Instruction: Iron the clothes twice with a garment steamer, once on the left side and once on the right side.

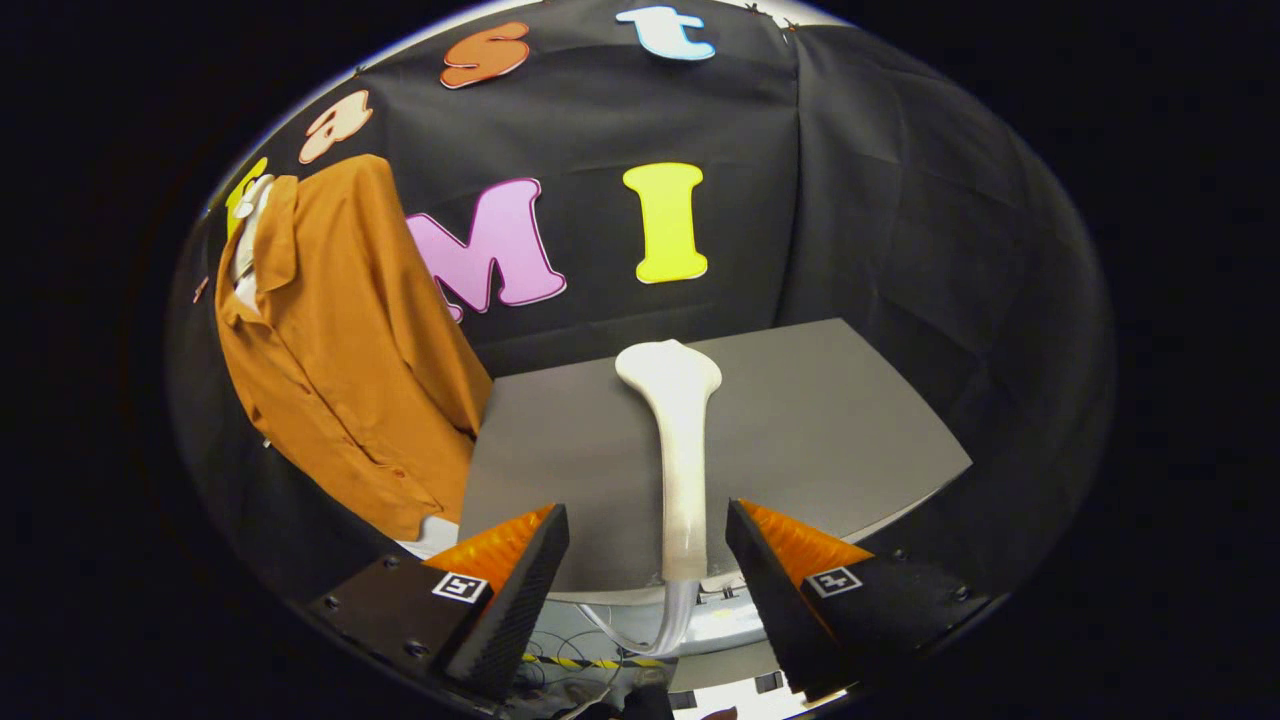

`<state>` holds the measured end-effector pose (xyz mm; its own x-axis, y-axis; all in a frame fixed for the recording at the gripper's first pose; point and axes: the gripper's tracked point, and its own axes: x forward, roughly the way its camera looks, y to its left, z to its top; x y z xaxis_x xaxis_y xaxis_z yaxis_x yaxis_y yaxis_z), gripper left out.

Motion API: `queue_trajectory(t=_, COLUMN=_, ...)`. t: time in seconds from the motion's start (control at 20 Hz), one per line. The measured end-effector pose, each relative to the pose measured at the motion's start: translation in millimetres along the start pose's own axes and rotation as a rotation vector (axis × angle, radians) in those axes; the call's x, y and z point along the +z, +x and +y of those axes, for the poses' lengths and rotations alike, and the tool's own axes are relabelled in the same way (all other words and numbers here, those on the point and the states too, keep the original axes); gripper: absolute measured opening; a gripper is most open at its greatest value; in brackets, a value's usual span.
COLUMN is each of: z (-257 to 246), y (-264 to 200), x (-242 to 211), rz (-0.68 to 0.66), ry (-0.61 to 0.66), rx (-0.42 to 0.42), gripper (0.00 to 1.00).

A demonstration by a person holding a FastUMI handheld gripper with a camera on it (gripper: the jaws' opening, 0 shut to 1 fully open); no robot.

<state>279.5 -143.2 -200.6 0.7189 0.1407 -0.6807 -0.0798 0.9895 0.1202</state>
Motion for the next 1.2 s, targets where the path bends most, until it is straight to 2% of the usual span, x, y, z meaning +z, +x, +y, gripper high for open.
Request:
queue_trajectory(t=0.4, z=-21.1, y=85.1, x=-22.3, rz=0.162, ry=0.01, rx=-0.003, gripper=0.96)
queue_trajectory(t=0.5, z=-23.4, y=94.2, x=-30.6, rz=0.191, ry=0.015, rx=-0.006, gripper=0.83)
queue_trajectory(t=0.65, z=-17.4, y=99.9, x=-28.2, rz=0.147, ry=-0.023, rx=0.044, gripper=0.58)
queue_trajectory(t=0.8, z=-10.9, y=92.4, x=-22.2, rz=0.1, ry=0.012, rx=0.066, gripper=0.34)
queue_trajectory(t=0.85, z=-14.0, y=90.9, x=-20.0, rz=0.078, ry=0.009, rx=0.046, gripper=0.27)
queue_trajectory(t=1.0, z=-9.3, y=64.4, x=-3.8, rz=-0.013, ry=-0.019, rx=0.041, gripper=0.27)
queue_trajectory(t=1.2, z=3.9, y=2.3, x=27.7, rz=-0.173, ry=-0.022, rx=0.049, gripper=0.27)
